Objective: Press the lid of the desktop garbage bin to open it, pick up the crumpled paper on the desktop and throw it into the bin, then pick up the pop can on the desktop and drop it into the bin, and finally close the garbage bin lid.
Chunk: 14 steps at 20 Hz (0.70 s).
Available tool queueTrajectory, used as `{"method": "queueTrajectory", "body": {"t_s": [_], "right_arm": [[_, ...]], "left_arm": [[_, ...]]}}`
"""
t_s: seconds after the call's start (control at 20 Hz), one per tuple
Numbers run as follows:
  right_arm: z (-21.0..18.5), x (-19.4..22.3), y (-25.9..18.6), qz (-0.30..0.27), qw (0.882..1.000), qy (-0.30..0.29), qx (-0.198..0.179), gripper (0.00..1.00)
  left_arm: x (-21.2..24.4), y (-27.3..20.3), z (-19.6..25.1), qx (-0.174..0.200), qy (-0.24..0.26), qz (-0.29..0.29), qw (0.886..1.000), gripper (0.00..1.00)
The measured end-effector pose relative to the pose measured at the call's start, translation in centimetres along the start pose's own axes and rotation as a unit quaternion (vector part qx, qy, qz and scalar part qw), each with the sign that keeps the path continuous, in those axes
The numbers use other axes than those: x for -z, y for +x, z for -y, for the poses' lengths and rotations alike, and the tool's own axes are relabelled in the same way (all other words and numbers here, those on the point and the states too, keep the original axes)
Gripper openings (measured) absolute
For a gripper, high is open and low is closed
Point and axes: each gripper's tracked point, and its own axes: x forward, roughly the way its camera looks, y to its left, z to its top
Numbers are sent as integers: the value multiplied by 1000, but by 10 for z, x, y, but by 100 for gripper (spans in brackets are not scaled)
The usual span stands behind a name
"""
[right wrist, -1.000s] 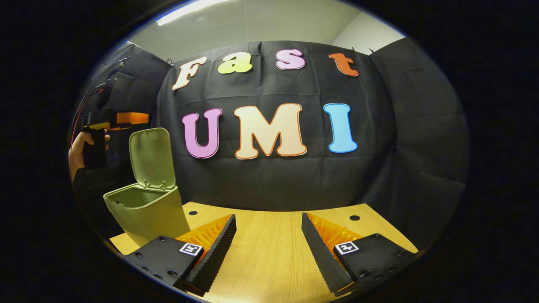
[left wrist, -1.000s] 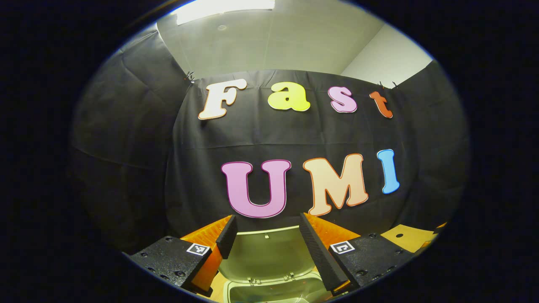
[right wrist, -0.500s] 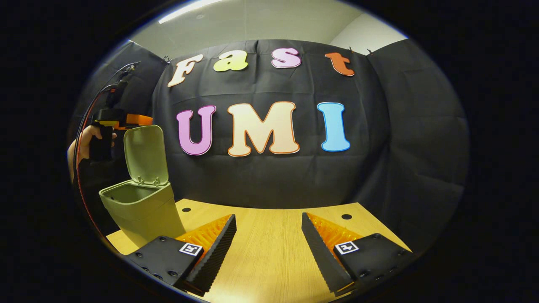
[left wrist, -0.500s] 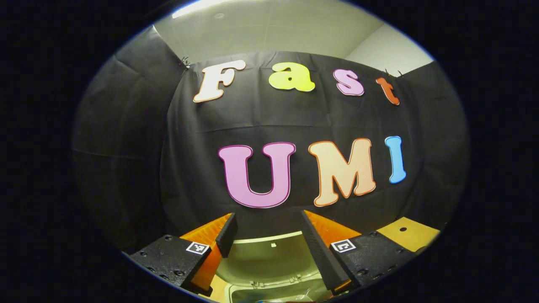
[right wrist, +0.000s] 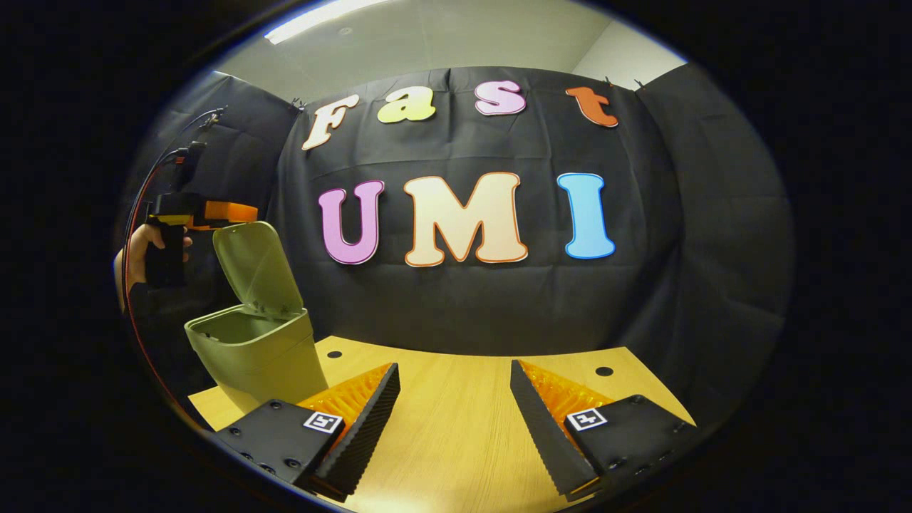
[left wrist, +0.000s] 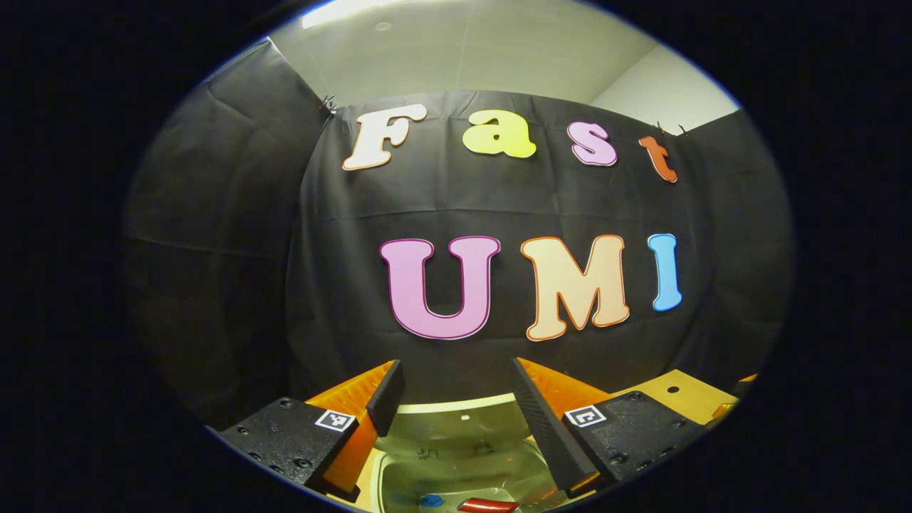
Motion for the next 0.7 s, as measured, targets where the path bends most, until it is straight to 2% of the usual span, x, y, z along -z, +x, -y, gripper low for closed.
{"method": "queueTrajectory", "body": {"t_s": [0.05,0.25,0.3,0.35,0.45,0.7], "right_arm": [[-2,-1,1,0,1000,1,-7,98],[-8,-2,1,-2,999,4,-34,98],[-10,-4,1,-2,999,2,-41,98],[-9,-5,2,-1,999,-2,-45,98],[-8,-7,2,2,999,-4,-51,98],[-12,0,2,-11,997,-9,-71,98]], "left_arm": [[5,-6,1,-2,-2,-4,1000,91],[28,-28,5,-17,-3,-28,999,90],[34,-33,7,-17,-2,-33,999,95],[42,-38,11,-18,-2,-38,999,90],[61,-45,15,-20,-7,-57,998,93],[97,-60,21,-33,-4,-89,996,90]]}}
